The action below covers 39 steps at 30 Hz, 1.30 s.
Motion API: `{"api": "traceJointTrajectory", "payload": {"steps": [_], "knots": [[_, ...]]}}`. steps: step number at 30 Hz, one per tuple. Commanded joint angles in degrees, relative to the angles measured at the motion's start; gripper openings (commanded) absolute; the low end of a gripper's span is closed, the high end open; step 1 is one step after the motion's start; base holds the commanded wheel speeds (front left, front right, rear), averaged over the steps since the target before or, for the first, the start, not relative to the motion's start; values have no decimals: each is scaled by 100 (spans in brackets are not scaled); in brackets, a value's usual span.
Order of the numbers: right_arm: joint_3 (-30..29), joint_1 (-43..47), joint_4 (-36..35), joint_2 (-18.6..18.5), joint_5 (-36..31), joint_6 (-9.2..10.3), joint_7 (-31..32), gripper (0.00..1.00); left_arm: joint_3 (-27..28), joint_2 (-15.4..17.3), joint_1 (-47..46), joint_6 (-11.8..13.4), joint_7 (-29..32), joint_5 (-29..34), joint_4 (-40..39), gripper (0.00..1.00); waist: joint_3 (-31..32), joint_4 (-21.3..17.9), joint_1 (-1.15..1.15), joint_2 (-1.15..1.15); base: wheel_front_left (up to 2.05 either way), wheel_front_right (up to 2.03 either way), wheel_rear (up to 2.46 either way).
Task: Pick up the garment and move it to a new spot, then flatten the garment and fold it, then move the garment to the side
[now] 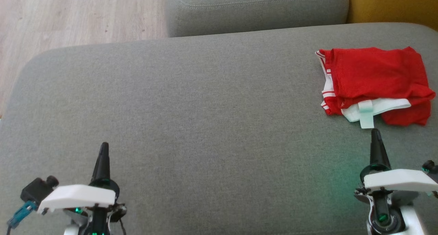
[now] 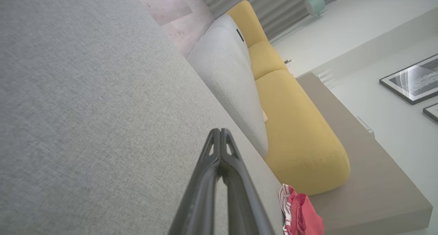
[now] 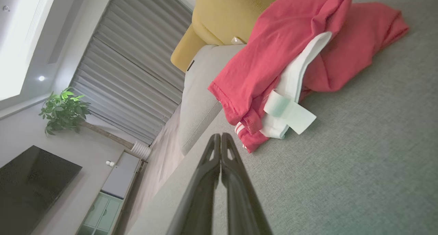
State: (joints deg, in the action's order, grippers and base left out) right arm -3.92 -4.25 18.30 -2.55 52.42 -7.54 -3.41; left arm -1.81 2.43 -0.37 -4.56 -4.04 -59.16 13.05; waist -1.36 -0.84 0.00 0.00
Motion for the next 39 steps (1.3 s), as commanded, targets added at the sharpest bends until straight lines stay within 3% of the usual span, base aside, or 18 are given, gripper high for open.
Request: {"api": "traceJointTrajectory", "payload": {"steps": [1, 39], "knots": [[46, -231, -217, -22, 152, 3, 56, 0, 159, 75, -305, -44, 33, -124, -169, 0, 2, 2, 0, 0, 0, 0, 0], [-170, -204, -365, -29, 2844, 5, 714, 0, 588, 88, -496, -219, 714, -2400, 20, 0, 84, 59, 0, 0, 0, 0, 0]]}}
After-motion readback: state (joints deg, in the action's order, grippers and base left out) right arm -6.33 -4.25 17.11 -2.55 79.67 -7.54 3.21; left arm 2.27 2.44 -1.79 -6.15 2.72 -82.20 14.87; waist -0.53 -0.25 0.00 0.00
